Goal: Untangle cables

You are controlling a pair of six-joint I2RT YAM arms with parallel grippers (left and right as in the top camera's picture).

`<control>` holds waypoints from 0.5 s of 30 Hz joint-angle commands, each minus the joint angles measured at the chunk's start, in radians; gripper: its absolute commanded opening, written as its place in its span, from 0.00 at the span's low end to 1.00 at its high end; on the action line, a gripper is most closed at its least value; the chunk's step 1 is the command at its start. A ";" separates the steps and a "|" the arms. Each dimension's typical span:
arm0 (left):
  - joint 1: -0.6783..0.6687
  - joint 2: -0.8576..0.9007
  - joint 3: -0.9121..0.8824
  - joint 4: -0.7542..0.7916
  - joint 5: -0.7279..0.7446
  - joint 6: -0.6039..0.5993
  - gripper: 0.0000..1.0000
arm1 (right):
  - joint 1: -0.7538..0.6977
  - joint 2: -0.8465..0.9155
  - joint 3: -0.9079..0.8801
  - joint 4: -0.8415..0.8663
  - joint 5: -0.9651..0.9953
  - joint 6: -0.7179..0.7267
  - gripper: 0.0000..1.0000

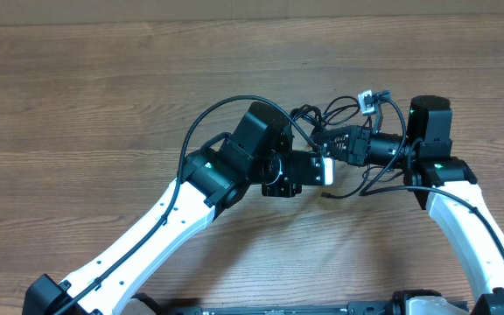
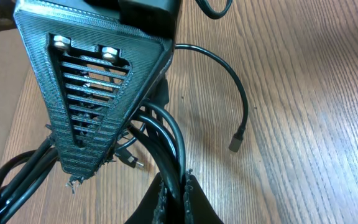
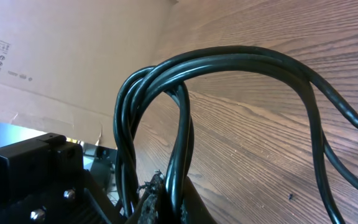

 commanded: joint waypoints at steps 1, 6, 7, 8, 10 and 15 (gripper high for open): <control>0.000 -0.039 0.007 0.028 0.021 -0.011 0.04 | 0.000 -0.006 0.026 -0.008 0.023 -0.035 0.04; -0.001 -0.039 0.007 0.028 0.023 -0.024 0.04 | 0.000 -0.006 0.026 -0.014 0.022 -0.055 0.04; -0.001 -0.039 0.007 0.028 0.023 -0.027 0.04 | 0.000 -0.006 0.026 -0.014 0.022 -0.055 0.04; -0.001 -0.039 0.007 0.027 0.023 -0.027 0.04 | 0.000 -0.006 0.026 -0.014 0.022 -0.055 0.04; -0.001 -0.039 0.007 0.027 0.023 -0.030 0.04 | 0.000 -0.006 0.026 -0.014 0.022 -0.055 0.04; -0.001 -0.039 0.007 0.031 0.024 -0.030 0.04 | 0.000 -0.006 0.026 -0.014 0.022 -0.056 0.04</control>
